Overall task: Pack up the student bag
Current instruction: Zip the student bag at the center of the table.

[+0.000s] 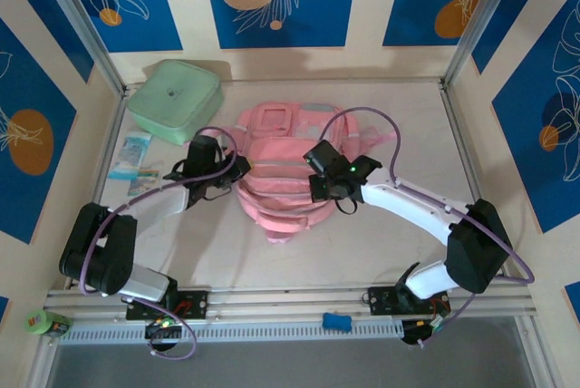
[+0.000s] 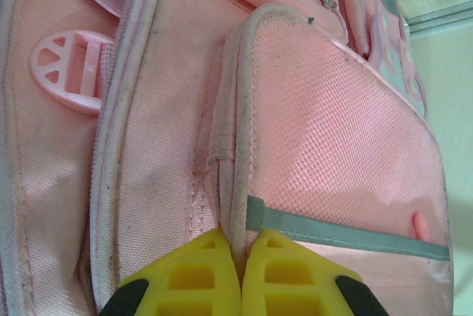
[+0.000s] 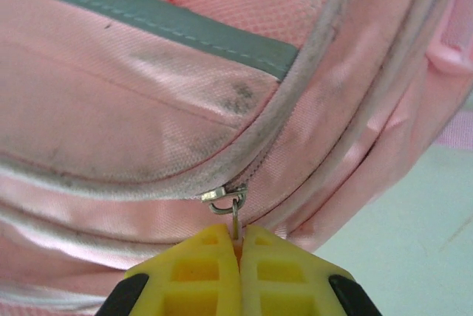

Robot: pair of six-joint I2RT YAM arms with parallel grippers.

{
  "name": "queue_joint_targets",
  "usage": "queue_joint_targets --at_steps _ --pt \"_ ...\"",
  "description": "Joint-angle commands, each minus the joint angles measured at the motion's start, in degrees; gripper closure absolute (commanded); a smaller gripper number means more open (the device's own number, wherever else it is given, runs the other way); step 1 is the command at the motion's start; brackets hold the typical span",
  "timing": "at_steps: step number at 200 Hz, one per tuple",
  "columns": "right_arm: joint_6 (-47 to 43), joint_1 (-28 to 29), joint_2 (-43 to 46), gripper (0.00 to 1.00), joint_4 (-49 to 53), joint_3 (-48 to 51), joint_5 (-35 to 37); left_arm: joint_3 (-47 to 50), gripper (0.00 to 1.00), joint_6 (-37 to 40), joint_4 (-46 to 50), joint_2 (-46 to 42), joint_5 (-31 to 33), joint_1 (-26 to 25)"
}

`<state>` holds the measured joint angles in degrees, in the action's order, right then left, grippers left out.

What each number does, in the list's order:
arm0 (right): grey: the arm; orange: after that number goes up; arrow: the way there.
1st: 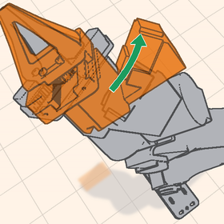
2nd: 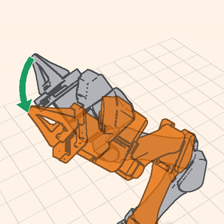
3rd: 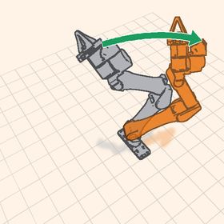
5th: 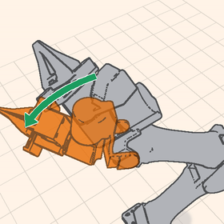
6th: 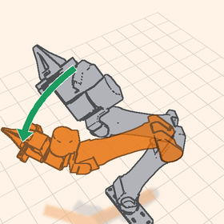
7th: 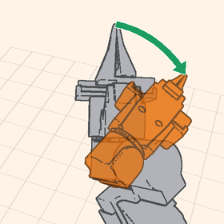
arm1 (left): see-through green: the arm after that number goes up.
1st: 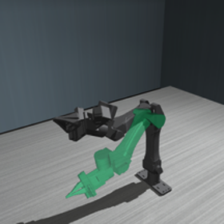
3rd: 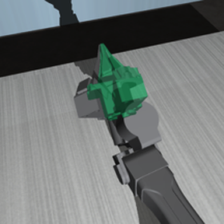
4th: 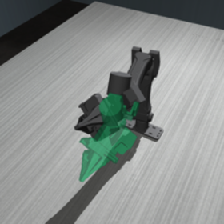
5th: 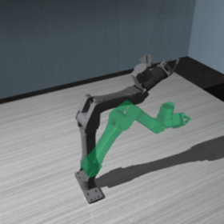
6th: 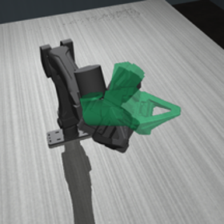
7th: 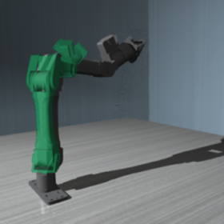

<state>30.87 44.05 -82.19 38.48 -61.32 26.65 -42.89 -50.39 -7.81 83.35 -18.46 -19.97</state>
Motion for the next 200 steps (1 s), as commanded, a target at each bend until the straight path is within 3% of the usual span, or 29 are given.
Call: queue_joint_targets --at_steps 1,33,75,111,143,165,200 --pt "-1.7 -0.1 1.0 1.0 5.2 1.0 2.5 -3.9 1.0 9.9 2.9 1.7 2.7 4.8" --pt "-3.5 -8.7 0.3 1.0 1.3 1.4 -2.1 -5.2 1.0 19.1 5.6 3.5 2.3 5.0" --pt "-11.8 -13.9 -2.4 1.0 -2.2 -1.1 -2.2 -7.8 1.0 28.2 9.7 5.2 2.3 5.1" --pt "-11.3 -15.7 -5.1 1.0 -2.2 -3.8 -2.8 -9.8 1.0 31.2 11.7 6.9 -0.6 5.1" --pt "-10.8 -16.1 -1.1 0.81 -4.6 -1.3 -7.2 -8.9 1.0 30.6 10.3 4.8 -4.7 5.1" --pt "-9.9 -17.9 3.1 0.72 -4.3 0.2 -9.7 -8.8 0.78 29.8 11.6 2.8 -5.8 5.1" --pt "-9.4 -22.1 10.8 0.48 -5.0 4.2 -11.6 -6.3 0.52 26.9 10.9 -3.0 -9.3 5.4"
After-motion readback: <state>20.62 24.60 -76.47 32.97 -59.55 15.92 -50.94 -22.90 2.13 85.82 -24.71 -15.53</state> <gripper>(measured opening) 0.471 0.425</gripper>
